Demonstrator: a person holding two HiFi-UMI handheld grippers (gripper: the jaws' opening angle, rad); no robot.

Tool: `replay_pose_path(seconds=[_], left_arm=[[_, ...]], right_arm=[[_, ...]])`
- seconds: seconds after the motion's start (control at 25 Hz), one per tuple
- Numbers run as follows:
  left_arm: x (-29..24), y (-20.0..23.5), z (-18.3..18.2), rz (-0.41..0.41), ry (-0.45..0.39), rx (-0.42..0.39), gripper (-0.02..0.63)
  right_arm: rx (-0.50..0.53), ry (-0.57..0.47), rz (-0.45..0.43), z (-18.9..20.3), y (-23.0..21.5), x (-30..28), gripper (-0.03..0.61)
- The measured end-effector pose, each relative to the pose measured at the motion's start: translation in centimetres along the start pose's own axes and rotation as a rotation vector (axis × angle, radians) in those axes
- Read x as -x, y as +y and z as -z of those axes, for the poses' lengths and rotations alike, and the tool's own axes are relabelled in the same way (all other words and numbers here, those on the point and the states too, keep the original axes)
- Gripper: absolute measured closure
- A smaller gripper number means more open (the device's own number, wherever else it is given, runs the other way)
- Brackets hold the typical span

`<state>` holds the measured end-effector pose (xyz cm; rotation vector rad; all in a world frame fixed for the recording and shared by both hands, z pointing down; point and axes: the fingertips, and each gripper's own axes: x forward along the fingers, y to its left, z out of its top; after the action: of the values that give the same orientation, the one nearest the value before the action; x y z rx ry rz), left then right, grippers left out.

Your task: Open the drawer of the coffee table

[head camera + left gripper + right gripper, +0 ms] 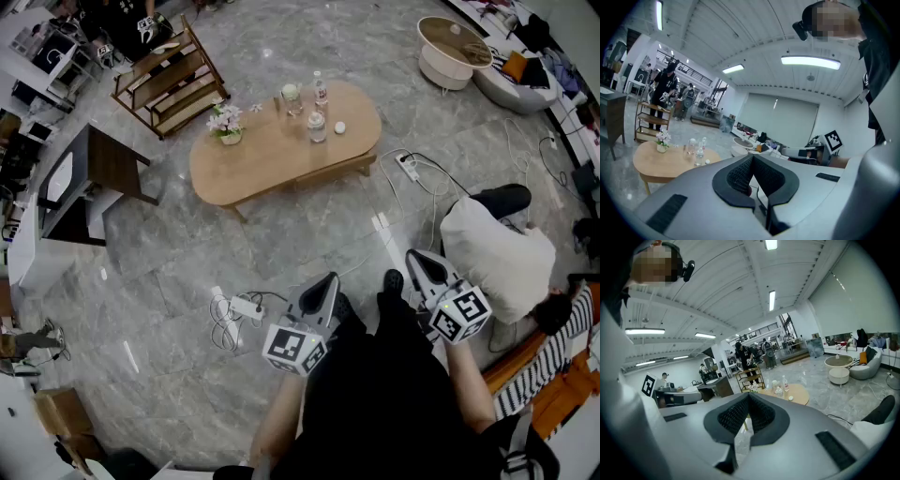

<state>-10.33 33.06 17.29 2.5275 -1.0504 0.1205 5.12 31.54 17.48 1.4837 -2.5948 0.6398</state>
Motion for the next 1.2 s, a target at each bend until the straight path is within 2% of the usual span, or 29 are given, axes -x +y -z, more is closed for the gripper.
replay_pose_path(seconds=[0.12, 0.4, 0.6, 0.76, 1.04, 1.2], left_arm=[[-0.5, 0.7, -0.4, 0.006, -0.002, -0.019, 0.612], [-0.4, 1.0, -0.3, 0.019, 0.008, -0.031, 0.612], [0.5, 1.9, 0.3, -0.002, 0.011, -0.015, 0.612], [0.8, 2.8, 0.9, 0.02, 0.008, 0.081, 0.612], [-2.3, 3.4, 1.0, 0.007, 0.048, 0.049, 0.612], [-4.7, 4.7, 1.4, -0.054, 0.092, 0.082, 0.612]], right_arm=[[0.043, -0.003, 0.021, -0.3, -0.1, -0.6, 0.566], [0.052, -0.016, 0.04, -0.3, 0.0, -1.2, 0.566], [-0.044, -0.082, 0.011, -1.3, 0.1, -1.9, 0.566], [-0.047, -0.064, -0.019, -1.1, 0.6, -2.8, 0.566], [-0.043, -0.015, -0.042, -0.2, -0.9, -4.8, 0.566], [-0.136, -0.008, -0.093, -0.9, -3.3, -6.9, 0.566]])
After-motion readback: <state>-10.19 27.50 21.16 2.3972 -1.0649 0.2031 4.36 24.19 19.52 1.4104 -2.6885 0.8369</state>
